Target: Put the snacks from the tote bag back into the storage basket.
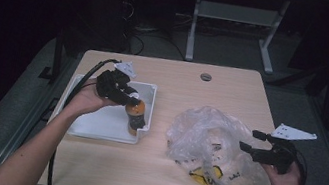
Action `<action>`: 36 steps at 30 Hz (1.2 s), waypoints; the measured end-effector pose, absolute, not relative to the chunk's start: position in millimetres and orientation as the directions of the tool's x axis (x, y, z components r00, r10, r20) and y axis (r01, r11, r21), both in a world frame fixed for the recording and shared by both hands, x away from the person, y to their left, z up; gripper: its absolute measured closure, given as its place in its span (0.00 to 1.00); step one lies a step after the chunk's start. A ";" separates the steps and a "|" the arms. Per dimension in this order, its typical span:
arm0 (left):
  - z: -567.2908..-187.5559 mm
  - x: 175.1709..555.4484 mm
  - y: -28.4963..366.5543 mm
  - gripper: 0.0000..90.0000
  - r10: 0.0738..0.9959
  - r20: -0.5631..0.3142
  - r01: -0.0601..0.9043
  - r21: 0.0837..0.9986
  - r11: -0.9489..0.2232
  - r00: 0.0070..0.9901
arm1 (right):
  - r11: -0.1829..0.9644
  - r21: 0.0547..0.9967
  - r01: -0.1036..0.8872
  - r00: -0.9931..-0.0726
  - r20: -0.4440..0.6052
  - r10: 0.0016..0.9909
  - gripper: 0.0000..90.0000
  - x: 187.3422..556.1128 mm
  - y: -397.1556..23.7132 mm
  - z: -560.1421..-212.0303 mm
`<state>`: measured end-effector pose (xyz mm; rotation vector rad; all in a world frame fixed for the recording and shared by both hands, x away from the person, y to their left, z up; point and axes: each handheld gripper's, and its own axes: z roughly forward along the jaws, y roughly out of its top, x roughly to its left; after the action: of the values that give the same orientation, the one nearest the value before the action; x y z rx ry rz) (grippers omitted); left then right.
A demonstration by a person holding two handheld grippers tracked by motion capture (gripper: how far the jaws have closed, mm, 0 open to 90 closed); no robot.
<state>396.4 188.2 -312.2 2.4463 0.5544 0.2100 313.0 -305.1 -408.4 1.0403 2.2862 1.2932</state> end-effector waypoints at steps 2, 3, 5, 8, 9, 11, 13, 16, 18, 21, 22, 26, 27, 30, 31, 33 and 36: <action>-312.9 394.3 188.0 0.65 0.433 0.013 0.338 0.604 -0.722 0.901 | 0.326 0.837 0.439 -0.684 0.076 0.725 0.31 312.6 -305.3 -408.2; -313.0 393.7 187.9 0.65 0.425 0.014 0.333 0.601 -0.727 0.905 | 0.326 0.837 0.439 -0.684 0.076 0.726 0.31 312.5 -305.5 -408.1; -313.3 392.3 186.9 0.65 0.421 0.015 0.329 0.600 -0.729 0.907 | 0.325 0.837 0.439 -0.683 0.077 0.726 0.31 312.3 -305.5 -408.1; -314.3 391.0 186.1 0.65 0.413 0.015 0.321 0.604 -0.729 0.911 | 0.327 0.837 0.439 -0.684 0.076 0.725 0.31 311.9 -304.7 -408.3; -314.6 390.6 186.0 0.65 0.414 0.014 0.321 0.606 -0.728 0.910 | 0.328 0.837 0.438 -0.686 0.075 0.724 0.31 311.9 -304.5 -408.5; -314.8 389.8 186.2 0.65 0.418 0.011 0.326 0.608 -0.724 0.908 | 0.326 0.837 0.439 -0.685 0.077 0.725 0.31 311.6 -304.5 -408.2; -314.7 388.8 186.6 0.65 0.420 0.011 0.328 0.606 -0.725 0.908 | 0.325 0.837 0.439 -0.686 0.079 0.723 0.31 311.5 -304.2 -408.1; -314.5 388.4 187.8 0.64 0.421 0.014 0.328 0.604 -0.726 0.907 | 0.334 0.837 0.434 -0.693 0.074 0.717 0.31 311.9 -303.3 -408.3; -314.4 388.1 189.4 0.63 0.426 0.001 0.337 0.610 -0.717 0.905 | 0.333 0.836 0.437 -0.694 0.077 0.716 0.31 311.6 -302.6 -408.2; -314.8 388.6 191.2 0.64 0.424 -0.005 0.339 0.609 -0.717 0.906 | 0.331 0.836 0.437 -0.694 0.079 0.716 0.31 311.7 -302.9 -408.3; -315.3 388.7 191.9 0.64 0.431 -0.016 0.349 0.613 -0.708 0.902 | 0.330 0.836 0.438 -0.695 0.082 0.714 0.31 311.7 -303.0 -408.6; -315.8 387.6 195.4 0.64 0.425 -0.012 0.342 0.615 -0.711 0.905 | 0.332 0.832 0.443 -0.695 0.085 0.714 0.31 310.9 -301.4 -409.2; -315.7 386.7 196.0 0.64 0.428 -0.010 0.342 0.617 -0.709 0.904 | 0.332 0.831 0.445 -0.695 0.087 0.714 0.31 311.0 -301.1 -409.2; -313.8 384.7 200.9 0.61 0.440 -0.003 0.346 0.622 -0.703 0.898 | 0.333 0.831 0.446 -0.695 0.087 0.714 0.31 310.8 -300.0 -409.3; -313.4 383.7 202.6 0.59 0.447 -0.006 0.351 0.627 -0.695 0.895 | 0.335 0.829 0.447 -0.697 0.088 0.712 0.31 310.8 -299.5 -409.6; -313.0 383.3 206.8 0.56 0.457 -0.009 0.360 0.632 -0.686 0.889 | 0.341 0.825 0.450 -0.701 0.089 0.708 0.31 310.6 -298.1 -410.7; -313.4 382.2 211.2 0.51 0.464 -0.019 0.368 0.638 -0.676 0.886 | 0.349 0.822 0.449 -0.706 0.087 0.703 0.31 310.9 -296.3 -411.9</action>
<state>382.2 211.2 -313.4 2.3851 0.5954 0.1890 310.9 -296.3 -411.9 1.0274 2.3337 1.2856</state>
